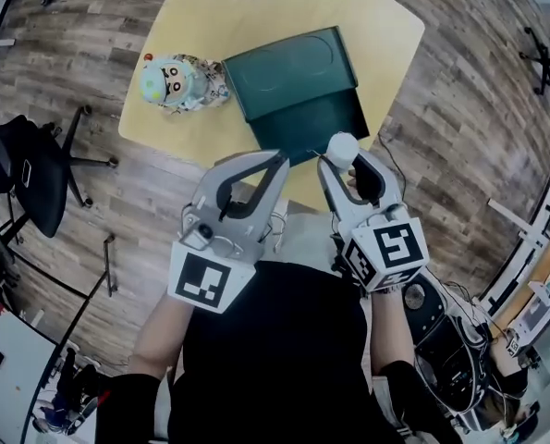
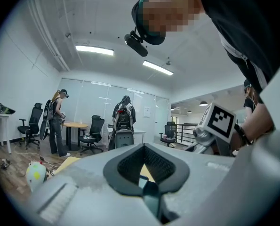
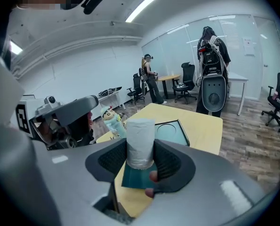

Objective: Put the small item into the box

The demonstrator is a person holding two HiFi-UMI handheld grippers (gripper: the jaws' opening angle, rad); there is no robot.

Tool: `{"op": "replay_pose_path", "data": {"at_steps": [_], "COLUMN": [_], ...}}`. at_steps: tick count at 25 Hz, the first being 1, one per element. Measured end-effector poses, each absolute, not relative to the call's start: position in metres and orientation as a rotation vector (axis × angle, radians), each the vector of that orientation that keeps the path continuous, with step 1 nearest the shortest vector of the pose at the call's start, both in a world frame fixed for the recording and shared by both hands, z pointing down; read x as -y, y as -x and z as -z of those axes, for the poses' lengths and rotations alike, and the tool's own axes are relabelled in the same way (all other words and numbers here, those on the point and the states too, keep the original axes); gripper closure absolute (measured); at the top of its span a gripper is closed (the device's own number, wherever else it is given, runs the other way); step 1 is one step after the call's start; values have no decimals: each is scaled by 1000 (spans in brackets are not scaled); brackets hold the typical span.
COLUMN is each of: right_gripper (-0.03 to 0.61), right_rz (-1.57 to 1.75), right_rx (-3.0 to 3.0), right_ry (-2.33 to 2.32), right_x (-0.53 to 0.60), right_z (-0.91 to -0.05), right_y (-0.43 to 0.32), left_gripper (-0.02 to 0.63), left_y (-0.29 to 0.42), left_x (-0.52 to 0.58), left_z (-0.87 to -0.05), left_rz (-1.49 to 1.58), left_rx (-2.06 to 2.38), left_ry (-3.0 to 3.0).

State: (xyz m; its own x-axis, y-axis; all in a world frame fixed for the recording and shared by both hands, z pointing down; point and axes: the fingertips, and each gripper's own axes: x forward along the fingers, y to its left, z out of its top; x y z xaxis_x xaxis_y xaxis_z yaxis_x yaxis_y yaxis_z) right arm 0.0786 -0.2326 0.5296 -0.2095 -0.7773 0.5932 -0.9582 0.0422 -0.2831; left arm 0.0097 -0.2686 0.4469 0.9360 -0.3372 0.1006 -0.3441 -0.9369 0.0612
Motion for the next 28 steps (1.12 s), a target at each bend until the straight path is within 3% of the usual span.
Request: {"op": "replay_pose_path", "data": {"at_steps": [28], "right_gripper": [399], "right_rz": [-1106], "right_rx": [1900], "right_ry": [-1495], "right_x": [246], "right_z": [-663], "right_y": [-62], "left_gripper": [612], "left_y": [-2], "left_x": [289], "left_z": [-490], "left_rz": [-217], "left_rx": [597], "left_ry": [-2975]}}
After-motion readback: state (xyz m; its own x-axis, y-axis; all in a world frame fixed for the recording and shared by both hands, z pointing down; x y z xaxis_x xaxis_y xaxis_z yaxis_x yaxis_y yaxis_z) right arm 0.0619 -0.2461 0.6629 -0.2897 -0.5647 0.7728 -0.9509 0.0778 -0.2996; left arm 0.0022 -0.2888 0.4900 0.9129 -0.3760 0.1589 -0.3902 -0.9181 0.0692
